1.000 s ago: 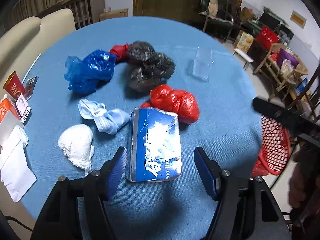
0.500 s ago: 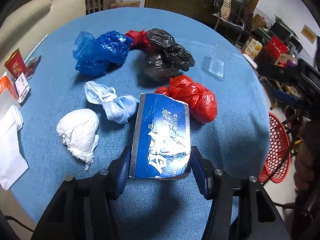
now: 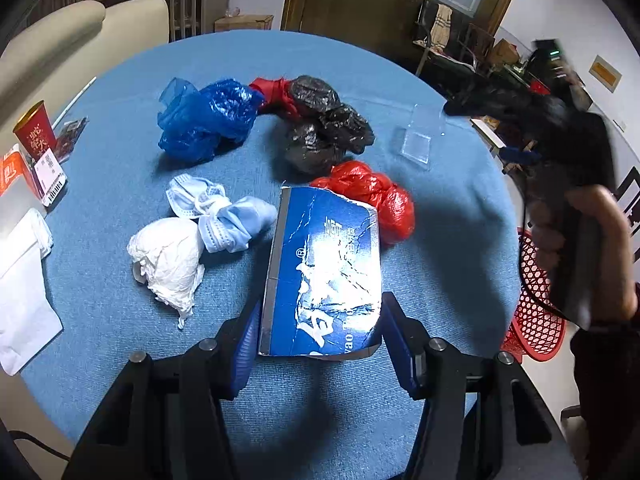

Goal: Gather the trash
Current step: 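Grasp the clear plastic tray with the right gripper while the left holds the box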

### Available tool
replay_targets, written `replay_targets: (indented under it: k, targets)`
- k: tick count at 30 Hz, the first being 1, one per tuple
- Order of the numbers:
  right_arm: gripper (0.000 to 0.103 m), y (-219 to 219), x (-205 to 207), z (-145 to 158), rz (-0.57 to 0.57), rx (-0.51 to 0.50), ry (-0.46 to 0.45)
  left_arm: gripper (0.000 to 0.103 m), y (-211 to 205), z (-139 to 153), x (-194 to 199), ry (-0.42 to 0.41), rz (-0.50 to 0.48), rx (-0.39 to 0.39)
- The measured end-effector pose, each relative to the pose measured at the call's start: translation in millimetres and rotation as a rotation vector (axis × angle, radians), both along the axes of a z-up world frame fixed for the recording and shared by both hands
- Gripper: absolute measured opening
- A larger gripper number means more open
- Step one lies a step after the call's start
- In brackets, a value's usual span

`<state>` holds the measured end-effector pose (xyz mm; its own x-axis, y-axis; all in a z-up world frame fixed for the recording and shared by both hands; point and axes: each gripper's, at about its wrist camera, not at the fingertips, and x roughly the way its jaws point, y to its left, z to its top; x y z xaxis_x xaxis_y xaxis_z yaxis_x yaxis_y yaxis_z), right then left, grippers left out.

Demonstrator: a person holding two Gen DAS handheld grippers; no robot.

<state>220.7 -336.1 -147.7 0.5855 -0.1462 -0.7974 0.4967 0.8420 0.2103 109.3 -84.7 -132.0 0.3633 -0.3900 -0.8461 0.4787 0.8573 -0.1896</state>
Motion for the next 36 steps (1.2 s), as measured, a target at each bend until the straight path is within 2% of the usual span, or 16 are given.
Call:
replay_targets:
  k: [4, 7, 11, 14, 17, 21, 26, 31, 33, 35, 36]
  targets:
    - [0.103, -9, 6, -19, -0.027, -0.02, 0.083, 0.059, -1, 5, -1, -0.011, -0.005, -0.008]
    - [0.103, -15, -3, -22, -0.035, 0.001, 0.071, 0.059, 1, 7, -2, -0.007, -0.01, -0.015]
    - [0.103, -25, -20, -20, -0.061, -0.066, 0.096, 0.059, 1, 9, -4, -0.017, -0.016, -0.014]
    - [0.103, -40, -35, -27, -0.096, -0.048, 0.126, 0.059, 1, 9, -6, -0.021, -0.015, -0.011]
    - [0.103, -52, -50, -31, -0.124, -0.018, 0.12, 0.059, 3, 7, -6, -0.015, -0.014, -0.008]
    - [0.103, -56, -61, -18, -0.129, -0.01, 0.07, 0.059, 4, 5, -7, -0.009, -0.01, -0.001]
    - [0.103, -39, -44, 0, -0.068, -0.036, 0.028, 0.059, 5, 8, -8, -0.019, -0.005, -0.002]
    - [0.102, -22, -16, 2, -0.031, -0.059, 0.043, 0.059, 9, 11, -8, -0.033, 0.0, 0.002]
    - [0.099, -17, -7, -1, -0.022, -0.05, 0.054, 0.059, 10, 12, -8, -0.032, 0.001, 0.002]
    - [0.085, -12, 3, -6, -0.009, -0.033, 0.076, 0.059, 11, 12, -8, -0.032, 0.002, 0.002]
    - [0.081, -11, 6, -9, -0.007, -0.027, 0.085, 0.059, 11, 13, -8, -0.033, 0.002, 0.0]
